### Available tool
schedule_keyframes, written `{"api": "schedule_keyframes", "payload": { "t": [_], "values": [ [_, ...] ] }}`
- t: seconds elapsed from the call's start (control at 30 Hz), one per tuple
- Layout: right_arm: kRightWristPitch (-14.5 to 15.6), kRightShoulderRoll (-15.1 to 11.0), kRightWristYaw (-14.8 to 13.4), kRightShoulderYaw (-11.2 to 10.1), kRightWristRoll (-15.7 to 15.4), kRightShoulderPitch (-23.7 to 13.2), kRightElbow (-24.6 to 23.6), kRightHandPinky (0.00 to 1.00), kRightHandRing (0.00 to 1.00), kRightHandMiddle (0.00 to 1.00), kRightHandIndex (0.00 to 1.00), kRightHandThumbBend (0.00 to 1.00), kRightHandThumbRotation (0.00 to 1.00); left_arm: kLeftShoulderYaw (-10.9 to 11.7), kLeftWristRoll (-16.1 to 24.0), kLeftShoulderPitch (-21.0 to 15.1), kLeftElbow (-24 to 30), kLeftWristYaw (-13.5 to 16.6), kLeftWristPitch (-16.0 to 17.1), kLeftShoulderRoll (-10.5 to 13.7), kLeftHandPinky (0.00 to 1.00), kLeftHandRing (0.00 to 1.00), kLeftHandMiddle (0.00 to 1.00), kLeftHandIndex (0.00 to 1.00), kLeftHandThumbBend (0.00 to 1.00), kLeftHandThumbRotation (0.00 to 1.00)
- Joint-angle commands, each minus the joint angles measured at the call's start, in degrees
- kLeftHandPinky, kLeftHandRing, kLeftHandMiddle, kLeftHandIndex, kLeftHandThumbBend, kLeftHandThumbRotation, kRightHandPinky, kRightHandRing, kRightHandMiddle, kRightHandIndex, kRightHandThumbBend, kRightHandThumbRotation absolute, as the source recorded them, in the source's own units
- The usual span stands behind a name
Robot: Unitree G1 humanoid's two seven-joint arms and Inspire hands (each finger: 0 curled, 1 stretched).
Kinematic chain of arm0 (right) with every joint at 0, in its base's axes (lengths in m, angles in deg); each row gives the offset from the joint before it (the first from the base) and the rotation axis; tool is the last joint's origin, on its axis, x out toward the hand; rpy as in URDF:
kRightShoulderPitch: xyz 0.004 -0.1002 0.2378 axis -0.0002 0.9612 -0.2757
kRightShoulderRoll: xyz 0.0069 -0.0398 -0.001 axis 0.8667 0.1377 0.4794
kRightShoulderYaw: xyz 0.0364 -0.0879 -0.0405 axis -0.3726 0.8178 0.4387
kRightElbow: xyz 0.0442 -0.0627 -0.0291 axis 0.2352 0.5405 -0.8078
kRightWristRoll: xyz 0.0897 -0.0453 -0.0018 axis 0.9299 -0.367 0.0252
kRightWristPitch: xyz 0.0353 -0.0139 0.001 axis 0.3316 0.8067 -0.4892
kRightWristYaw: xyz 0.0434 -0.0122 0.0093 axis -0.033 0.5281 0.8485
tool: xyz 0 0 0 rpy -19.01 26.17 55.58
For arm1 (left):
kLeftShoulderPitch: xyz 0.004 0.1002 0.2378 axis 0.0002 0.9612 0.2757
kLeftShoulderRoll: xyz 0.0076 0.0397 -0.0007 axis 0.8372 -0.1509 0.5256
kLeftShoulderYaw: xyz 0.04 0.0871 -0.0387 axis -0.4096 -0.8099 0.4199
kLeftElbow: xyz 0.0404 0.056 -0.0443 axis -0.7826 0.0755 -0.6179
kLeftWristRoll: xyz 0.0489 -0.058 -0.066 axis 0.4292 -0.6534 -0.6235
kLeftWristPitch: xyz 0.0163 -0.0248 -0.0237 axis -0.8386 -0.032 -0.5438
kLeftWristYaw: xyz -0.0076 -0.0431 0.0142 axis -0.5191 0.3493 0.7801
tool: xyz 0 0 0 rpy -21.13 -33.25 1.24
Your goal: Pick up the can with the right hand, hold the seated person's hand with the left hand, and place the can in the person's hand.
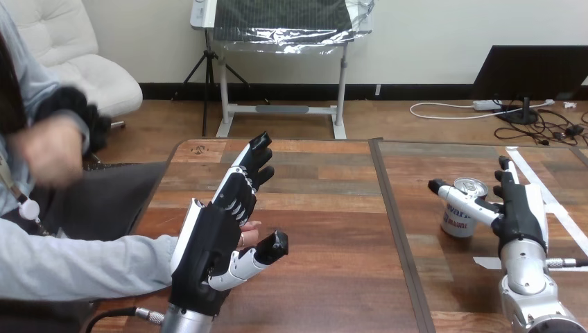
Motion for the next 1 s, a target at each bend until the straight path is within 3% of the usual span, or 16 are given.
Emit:
{"api": "schedule_keyframes", "payload": {
  "t": [0.0,0.97],
  "values": [
    [1.26,-2.04,-0.49,1.32,-1.34,-5.72,0.5,0.85,0.93,0.96,1.0,1.0,0.42,0.54,-0.15,-2.84,1.22,0.24,0.28,0.03,0.92,0.96,0.97,0.93,1.0,0.63],
    [5.48,-2.28,0.85,1.47,-1.87,-7.13,2.24,0.79,0.9,0.95,0.99,1.0,0.4,0.19,-0.55,-2.82,1.4,-0.73,1.0,-0.22,0.91,0.96,0.97,0.93,1.0,0.62]
  ]
}}
